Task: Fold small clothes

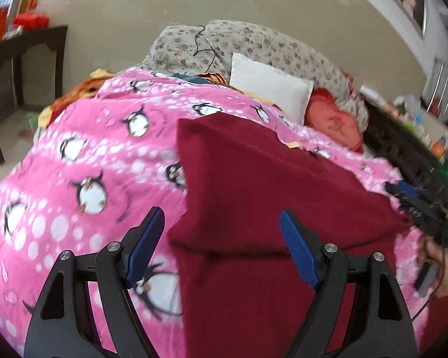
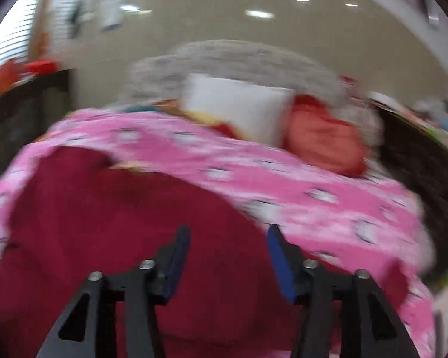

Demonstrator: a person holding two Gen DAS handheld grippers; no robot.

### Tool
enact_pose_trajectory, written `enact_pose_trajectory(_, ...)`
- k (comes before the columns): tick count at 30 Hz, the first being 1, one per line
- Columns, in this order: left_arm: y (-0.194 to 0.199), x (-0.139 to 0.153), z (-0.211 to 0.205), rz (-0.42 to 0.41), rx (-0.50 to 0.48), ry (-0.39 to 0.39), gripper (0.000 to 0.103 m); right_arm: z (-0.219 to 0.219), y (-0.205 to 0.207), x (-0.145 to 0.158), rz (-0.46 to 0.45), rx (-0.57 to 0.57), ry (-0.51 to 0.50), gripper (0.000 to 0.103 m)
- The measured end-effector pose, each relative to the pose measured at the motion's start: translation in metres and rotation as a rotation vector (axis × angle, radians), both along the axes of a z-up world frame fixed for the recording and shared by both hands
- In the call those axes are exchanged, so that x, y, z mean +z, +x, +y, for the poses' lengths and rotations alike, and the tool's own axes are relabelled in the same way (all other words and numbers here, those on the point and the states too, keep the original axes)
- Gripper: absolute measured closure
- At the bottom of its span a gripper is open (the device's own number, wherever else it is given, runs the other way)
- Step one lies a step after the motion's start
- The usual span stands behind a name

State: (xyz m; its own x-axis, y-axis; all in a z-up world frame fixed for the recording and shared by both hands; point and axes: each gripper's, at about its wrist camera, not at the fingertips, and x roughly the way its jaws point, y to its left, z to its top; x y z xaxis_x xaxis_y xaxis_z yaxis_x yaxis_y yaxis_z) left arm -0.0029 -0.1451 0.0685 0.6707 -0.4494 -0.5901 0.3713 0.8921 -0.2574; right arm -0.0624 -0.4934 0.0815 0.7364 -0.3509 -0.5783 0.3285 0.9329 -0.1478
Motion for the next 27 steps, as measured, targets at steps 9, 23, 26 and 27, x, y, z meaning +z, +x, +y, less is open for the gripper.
enact_pose_trajectory(9,0.044,-0.03,-0.03,0.042,0.099,0.06,0.023,-0.01,0.008,0.01,-0.082,0.156,0.126,0.097)
enact_pose_trajectory(23,0.053,-0.05,-0.028,0.091,0.118,0.055,0.023,-0.007,-0.004,-0.017,0.034,0.118,0.125,0.081)
enact_pose_trajectory(26,0.054,-0.052,-0.027,0.097,0.114,0.05,0.023,-0.01,-0.004,-0.036,0.05,0.089,0.16,0.081)
enact_pose_trajectory(27,0.055,-0.053,-0.027,0.101,0.114,0.048,0.023,-0.015,-0.008,-0.032,0.053,0.09,0.193,0.081)
